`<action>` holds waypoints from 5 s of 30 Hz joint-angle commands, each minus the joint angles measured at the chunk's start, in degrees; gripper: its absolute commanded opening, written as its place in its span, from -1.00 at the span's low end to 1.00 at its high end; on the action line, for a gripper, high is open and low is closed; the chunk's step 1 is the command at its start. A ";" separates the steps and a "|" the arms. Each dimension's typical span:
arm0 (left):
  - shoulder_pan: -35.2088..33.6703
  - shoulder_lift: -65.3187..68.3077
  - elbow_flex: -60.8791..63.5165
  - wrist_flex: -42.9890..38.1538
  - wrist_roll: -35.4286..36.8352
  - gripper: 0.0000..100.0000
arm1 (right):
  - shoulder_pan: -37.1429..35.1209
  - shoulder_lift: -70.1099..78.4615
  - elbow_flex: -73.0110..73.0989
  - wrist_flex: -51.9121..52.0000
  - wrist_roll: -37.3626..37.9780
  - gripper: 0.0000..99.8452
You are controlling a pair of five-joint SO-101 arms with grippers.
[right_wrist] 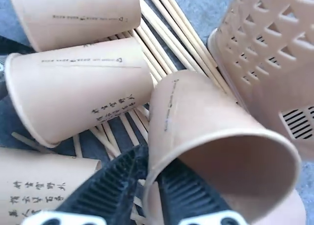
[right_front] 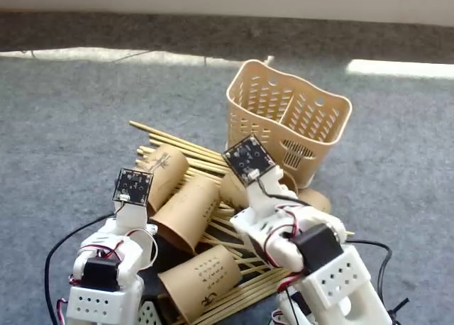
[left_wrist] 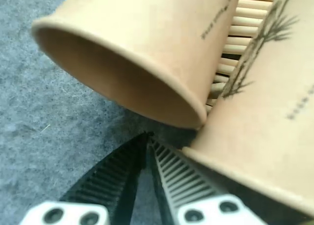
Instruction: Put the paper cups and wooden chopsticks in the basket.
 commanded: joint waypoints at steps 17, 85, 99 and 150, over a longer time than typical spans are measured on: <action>0.57 -0.40 1.10 0.26 -0.62 -0.97 | -1.36 -3.74 -10.51 6.64 3.16 -0.99; 7.08 -0.40 1.10 -3.87 -0.44 -0.97 | 33.01 16.04 -49.01 4.79 22.15 -0.99; 7.08 -0.40 1.10 -3.78 -0.44 -0.97 | 32.92 48.48 -90.07 27.12 22.51 -0.98; 7.08 -0.40 1.10 -3.78 -0.44 -0.97 | 32.40 31.60 -55.60 26.95 40.79 -0.93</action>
